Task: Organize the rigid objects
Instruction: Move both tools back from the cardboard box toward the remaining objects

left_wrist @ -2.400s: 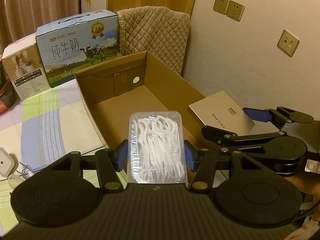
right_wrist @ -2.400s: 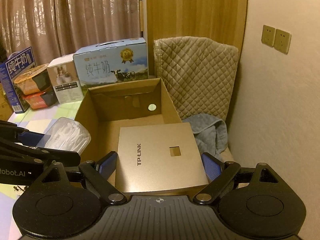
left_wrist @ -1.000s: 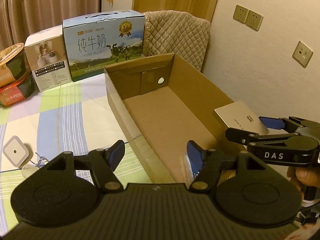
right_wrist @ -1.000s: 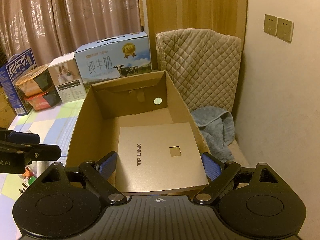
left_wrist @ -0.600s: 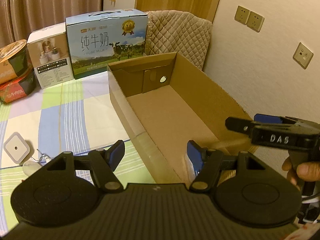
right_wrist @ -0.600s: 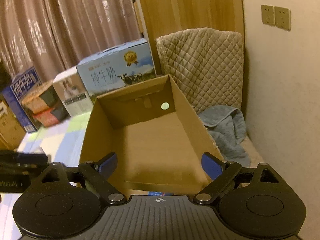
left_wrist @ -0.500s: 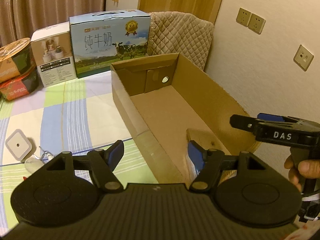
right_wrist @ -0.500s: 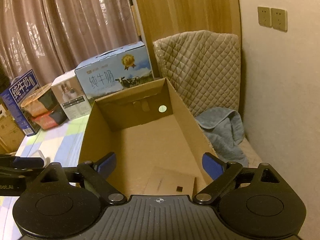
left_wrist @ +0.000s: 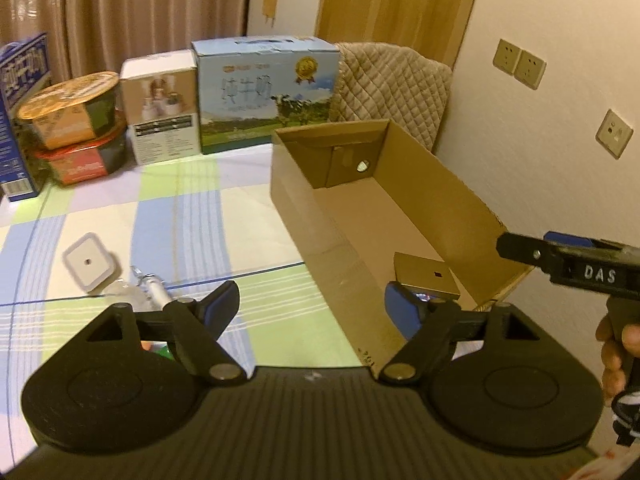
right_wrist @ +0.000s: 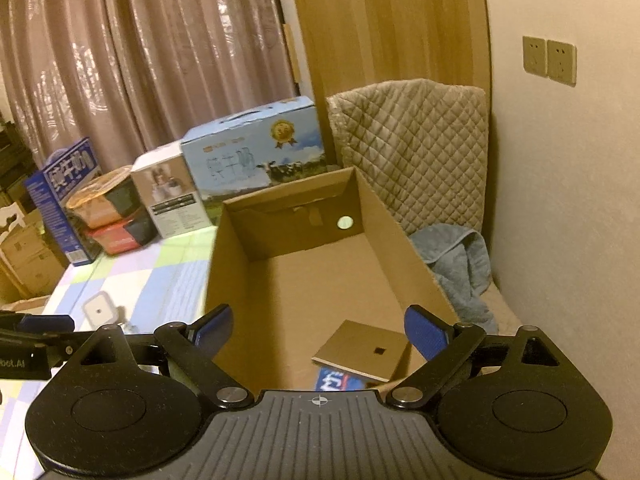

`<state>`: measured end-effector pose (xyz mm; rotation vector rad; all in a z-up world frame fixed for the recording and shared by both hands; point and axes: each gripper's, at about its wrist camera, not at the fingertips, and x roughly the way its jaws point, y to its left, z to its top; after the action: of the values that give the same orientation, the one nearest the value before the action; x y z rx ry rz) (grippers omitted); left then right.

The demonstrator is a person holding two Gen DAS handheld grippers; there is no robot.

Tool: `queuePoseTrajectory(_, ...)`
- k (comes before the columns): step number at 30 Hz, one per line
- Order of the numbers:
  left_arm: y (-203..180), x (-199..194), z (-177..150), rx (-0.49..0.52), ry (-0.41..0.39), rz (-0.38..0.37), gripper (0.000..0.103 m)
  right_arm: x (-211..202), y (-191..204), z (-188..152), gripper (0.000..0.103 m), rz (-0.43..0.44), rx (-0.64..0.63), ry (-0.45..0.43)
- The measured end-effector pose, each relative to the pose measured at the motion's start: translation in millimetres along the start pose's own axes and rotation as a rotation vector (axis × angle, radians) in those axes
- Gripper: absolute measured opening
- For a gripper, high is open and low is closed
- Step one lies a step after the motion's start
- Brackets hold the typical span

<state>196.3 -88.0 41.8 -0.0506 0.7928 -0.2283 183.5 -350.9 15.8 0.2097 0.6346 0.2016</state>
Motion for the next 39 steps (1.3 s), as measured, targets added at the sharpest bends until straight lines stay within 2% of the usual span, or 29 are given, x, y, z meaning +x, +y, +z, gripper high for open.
queuePoseTrajectory(7, 25, -49, -13, -0.036, -0.044, 0.043, 0.085, -32, 31, -14, 0.090, 0.032, -0.031, -0.019)
queuePoseTrajectory(11, 42, -80, -21, -0.037, -0.072, 0.086, 0.098, -50, 49, -20, 0.090, 0.063, -0.023, -0.034)
queuePoseTrajectory(15, 62, -106, -36, -0.020, -0.077, 0.145, 0.100, -63, 69, -28, 0.090, 0.093, -0.031, -0.038)
queuePoseTrajectory(21, 94, -137, -63, -0.056, -0.077, 0.214, 0.102, -72, 102, -46, 0.090, 0.140, -0.065, -0.026)
queuePoseTrajectory(27, 114, -151, -88, -0.087, -0.056, 0.243, 0.102, -71, 125, -70, 0.090, 0.181, -0.083, 0.026)
queuePoseTrajectory(39, 127, -146, -113, -0.115, -0.006, 0.264, 0.102, -61, 139, -103, 0.090, 0.199, -0.088, 0.099)
